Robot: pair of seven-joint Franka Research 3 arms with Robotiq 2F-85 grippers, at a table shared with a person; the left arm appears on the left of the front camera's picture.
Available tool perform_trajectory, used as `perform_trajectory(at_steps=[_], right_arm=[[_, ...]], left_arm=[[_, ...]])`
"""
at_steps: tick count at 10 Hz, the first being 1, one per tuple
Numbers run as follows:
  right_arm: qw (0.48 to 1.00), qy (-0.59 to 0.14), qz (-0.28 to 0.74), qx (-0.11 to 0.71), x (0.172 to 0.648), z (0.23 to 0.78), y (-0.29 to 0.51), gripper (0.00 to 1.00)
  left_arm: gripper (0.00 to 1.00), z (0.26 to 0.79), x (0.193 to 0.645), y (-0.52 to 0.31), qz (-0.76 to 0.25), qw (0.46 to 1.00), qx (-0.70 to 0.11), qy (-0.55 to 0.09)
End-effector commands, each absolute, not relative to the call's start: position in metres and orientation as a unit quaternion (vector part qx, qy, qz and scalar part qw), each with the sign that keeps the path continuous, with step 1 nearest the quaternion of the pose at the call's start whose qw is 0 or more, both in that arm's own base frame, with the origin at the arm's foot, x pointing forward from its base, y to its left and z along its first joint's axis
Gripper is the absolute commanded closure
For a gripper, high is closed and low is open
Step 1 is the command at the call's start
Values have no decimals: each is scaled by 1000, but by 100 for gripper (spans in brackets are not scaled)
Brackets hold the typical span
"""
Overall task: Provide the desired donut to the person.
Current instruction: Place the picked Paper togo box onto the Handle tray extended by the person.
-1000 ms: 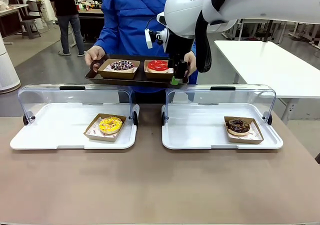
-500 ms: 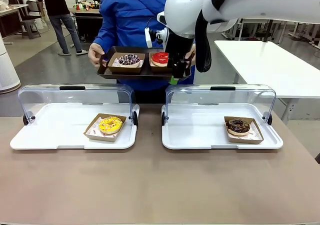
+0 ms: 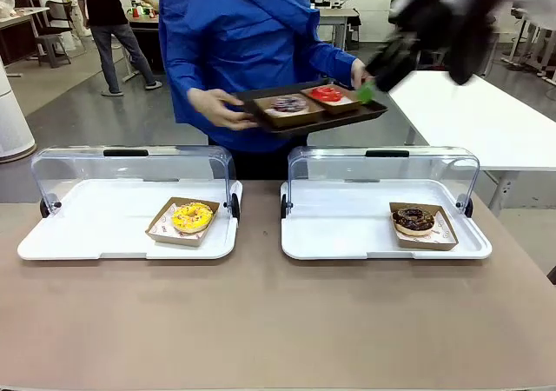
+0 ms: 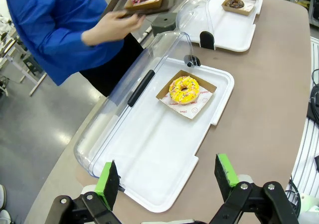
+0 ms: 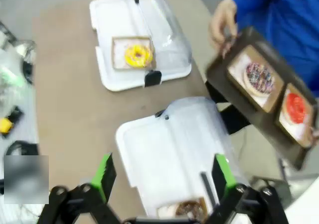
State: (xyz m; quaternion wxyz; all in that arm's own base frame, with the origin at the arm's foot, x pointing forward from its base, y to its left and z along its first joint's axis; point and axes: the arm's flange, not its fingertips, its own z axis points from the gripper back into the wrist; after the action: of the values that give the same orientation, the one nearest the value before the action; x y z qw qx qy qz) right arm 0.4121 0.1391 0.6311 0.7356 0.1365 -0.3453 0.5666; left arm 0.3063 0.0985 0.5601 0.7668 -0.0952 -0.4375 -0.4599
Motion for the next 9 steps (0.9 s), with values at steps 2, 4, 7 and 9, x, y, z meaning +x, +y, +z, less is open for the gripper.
perform_trajectory(at_steps=[2, 4, 7, 9], right_arm=[[714, -402, 544, 181, 329, 591, 71, 0], [714, -438, 511, 194, 301, 560, 43, 0], [729, -461, 466, 196, 285, 524, 15, 0], [743, -458, 447, 195, 284, 512, 7, 0]], left_arm=[[0, 560, 305, 96, -452, 769, -104, -439], [0, 560, 305, 96, -452, 769, -104, -439], [0, 560, 305, 96, -452, 769, -104, -439], [0, 560, 305, 96, -452, 769, -104, -439]])
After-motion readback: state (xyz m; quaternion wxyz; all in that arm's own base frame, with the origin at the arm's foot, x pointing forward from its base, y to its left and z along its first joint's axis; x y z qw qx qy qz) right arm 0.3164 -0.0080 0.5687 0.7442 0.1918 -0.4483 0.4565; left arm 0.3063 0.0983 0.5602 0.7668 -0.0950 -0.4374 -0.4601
